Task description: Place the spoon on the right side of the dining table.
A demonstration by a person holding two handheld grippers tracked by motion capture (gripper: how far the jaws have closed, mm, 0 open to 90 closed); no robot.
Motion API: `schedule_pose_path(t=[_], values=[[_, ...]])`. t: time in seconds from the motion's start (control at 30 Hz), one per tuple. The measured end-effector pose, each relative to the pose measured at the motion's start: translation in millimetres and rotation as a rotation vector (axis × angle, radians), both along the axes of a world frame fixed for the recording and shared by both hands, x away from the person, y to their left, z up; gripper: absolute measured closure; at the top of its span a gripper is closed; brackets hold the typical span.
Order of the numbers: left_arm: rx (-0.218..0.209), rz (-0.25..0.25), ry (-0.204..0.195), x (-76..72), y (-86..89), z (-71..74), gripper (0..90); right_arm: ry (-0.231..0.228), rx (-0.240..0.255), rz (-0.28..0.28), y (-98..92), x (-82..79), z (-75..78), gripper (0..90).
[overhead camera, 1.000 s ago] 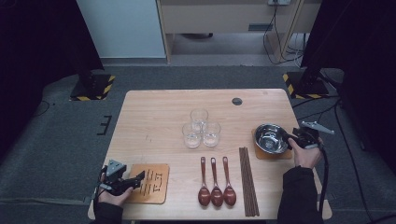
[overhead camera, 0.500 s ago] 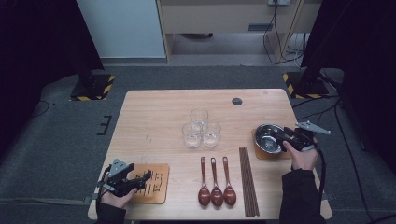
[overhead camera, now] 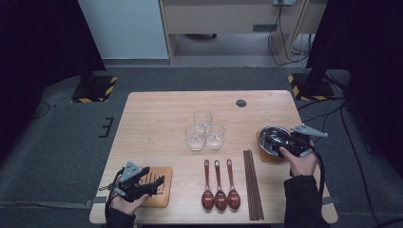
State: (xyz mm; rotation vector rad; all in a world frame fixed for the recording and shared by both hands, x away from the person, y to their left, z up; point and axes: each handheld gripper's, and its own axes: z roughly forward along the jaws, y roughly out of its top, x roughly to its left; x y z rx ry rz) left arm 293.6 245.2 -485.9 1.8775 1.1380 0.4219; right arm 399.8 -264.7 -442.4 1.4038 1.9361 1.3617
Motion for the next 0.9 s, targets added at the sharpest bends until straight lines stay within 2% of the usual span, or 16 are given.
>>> schedule_pose_path(t=[0.33,0.57,0.9], values=[[-0.002,-0.043,-0.016,-0.3,-31.3,9.0,24.5,-0.013,0.025,0.071,15.9,-10.7,3.8,38.1],[0.014,-0.097,-0.023,1.9,-55.8,12.6,23.3,-0.005,0.024,0.119,26.0,-18.2,0.7,38.9],[0.031,-0.141,-0.022,3.5,-79.1,11.9,22.5,0.011,0.011,0.138,29.4,-22.9,-5.7,39.2]])
